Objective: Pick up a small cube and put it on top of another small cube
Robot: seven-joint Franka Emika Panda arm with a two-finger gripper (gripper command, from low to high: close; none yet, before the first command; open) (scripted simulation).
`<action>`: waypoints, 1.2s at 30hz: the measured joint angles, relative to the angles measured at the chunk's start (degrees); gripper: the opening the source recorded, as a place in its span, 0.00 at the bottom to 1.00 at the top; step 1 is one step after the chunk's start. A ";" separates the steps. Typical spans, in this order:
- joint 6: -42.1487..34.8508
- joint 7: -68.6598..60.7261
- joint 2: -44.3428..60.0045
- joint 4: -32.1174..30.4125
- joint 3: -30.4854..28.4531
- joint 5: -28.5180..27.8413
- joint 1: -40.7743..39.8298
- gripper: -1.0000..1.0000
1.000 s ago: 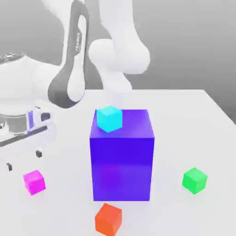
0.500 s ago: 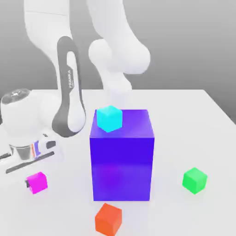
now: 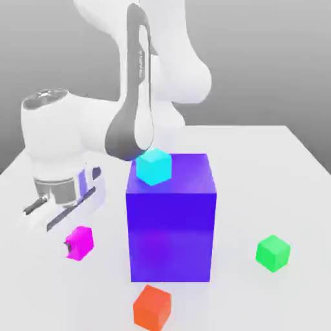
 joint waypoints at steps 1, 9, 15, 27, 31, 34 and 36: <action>-0.35 -2.53 0.09 0.33 0.60 -0.19 0.36 0.00; -2.99 -22.60 0.81 2.95 5.82 -2.04 2.74 0.00; -4.96 -37.63 1.35 4.92 9.87 -3.46 4.40 0.00; -9.26 -64.25 -2.73 4.69 28.93 9.60 20.09 0.00; -8.22 -58.91 -7.33 1.05 30.53 12.66 24.61 0.00; -6.78 -51.84 -10.16 -2.11 31.99 12.31 25.57 0.00; -5.79 -47.21 -11.18 -3.80 33.58 10.27 25.61 0.00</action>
